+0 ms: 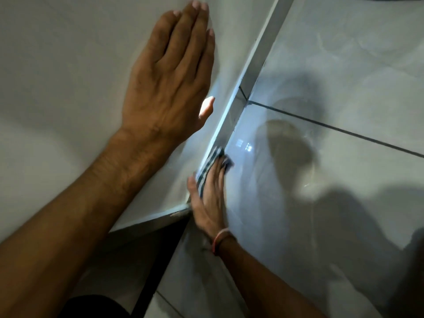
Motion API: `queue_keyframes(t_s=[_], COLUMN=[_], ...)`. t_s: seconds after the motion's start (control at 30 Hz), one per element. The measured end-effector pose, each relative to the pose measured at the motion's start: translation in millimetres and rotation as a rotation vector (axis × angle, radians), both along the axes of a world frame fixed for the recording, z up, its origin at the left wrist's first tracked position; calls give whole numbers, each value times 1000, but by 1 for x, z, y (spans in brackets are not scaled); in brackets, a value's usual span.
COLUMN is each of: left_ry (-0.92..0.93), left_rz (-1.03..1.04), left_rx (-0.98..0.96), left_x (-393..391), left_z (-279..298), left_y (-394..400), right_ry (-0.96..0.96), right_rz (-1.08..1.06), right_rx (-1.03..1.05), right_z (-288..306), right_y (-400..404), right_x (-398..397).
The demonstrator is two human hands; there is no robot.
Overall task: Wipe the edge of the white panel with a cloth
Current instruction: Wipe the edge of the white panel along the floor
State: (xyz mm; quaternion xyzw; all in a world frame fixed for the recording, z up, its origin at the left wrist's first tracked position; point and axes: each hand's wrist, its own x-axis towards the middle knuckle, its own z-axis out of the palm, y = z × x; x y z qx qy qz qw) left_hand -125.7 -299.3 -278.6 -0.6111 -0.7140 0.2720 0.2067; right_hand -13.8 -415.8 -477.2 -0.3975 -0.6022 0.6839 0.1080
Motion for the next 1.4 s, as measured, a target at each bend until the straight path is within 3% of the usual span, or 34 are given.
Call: queue_keyframes(t_s=[0.1, 0.17, 0.23, 0.33, 0.43, 0.5, 0.63, 0.7, 0.8, 0.9, 1.03, 1.13, 1.33, 1.4], left_ry=[4, 20, 27, 23, 23, 5, 19, 31, 11, -23, -27, -17, -34, -51], left_rz=[-3, -10, -2, 5, -5, -6, -32, -41, -13, 7, -9, -26, 18, 25], left_rx=[-17, -14, 4, 36, 58, 73, 97, 100, 84, 94, 119, 115, 98, 102], left_x=[6, 9, 9, 9, 8, 9, 9, 8, 7, 7, 9, 10, 9, 10], left_z=[0, -1, -1, -4, -5, -5, -6, -6, -7, -7, -4, -4, -6, -6], left_y=[-6, -13, -19, -20, -18, -17, -16, -16, -16, -15, -16, -16, -16, -16], right_ry=[-10, 1, 33, -15, 41, 40, 37, 31, 46, 62, 56, 8, 52, 75], right_rz=[156, 137, -11, -248, -287, -205, 167, 126, -90, -95, 62, 211, -125, -186], right_rx=[2, -43, -48, 121, 169, 213, -60, -39, 76, 78, 106, -98, -23, -29], right_z=[4, 5, 12, 14, 12, 5, 19, 13, 2, 3, 0, 8, 4, 9], right_y=[-53, -45, 1, 110, 151, 97, -33, 0, 120, 178, 32, -39, 123, 140], right_x=[30, 26, 0, -42, -53, -31, 34, 22, -26, -42, 9, 38, -32, -43])
